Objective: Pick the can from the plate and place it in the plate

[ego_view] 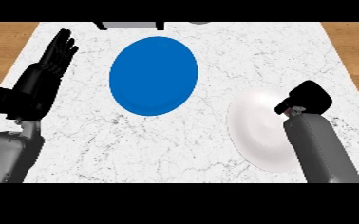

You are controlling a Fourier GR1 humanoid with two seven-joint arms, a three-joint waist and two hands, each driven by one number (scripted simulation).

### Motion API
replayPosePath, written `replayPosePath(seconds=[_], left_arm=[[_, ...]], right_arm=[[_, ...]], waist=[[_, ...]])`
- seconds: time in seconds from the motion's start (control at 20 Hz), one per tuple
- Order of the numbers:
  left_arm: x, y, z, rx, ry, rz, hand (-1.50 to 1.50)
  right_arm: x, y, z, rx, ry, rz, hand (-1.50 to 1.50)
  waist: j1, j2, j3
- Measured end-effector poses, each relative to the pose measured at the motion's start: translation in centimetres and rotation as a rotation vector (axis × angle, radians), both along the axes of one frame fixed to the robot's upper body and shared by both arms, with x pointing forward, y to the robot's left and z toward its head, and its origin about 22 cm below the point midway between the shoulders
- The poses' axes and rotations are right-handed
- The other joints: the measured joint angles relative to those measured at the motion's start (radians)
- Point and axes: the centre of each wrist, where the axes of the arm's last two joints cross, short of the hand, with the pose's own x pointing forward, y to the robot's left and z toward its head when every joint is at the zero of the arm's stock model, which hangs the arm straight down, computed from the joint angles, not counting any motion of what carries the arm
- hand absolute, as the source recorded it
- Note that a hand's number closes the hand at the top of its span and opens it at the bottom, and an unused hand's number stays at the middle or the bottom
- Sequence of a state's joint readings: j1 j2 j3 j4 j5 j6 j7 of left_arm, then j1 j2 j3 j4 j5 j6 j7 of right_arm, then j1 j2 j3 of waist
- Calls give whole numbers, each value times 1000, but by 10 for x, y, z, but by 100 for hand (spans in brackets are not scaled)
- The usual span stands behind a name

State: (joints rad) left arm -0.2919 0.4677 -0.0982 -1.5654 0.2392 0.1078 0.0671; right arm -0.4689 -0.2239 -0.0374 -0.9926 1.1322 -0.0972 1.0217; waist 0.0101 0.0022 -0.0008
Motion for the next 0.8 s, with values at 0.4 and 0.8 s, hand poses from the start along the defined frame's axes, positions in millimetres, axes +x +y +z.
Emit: replayPosePath(seconds=[0.4,0.8], left_arm=[[6,-26,12,-11,-51,-115,0],[9,-38,16,-13,-67,-161,0]], right_arm=[[38,54,63,-132,-113,716,150],[55,75,117,-45,-263,1355,150]], waist=[[154,52,9],[175,64,13]])
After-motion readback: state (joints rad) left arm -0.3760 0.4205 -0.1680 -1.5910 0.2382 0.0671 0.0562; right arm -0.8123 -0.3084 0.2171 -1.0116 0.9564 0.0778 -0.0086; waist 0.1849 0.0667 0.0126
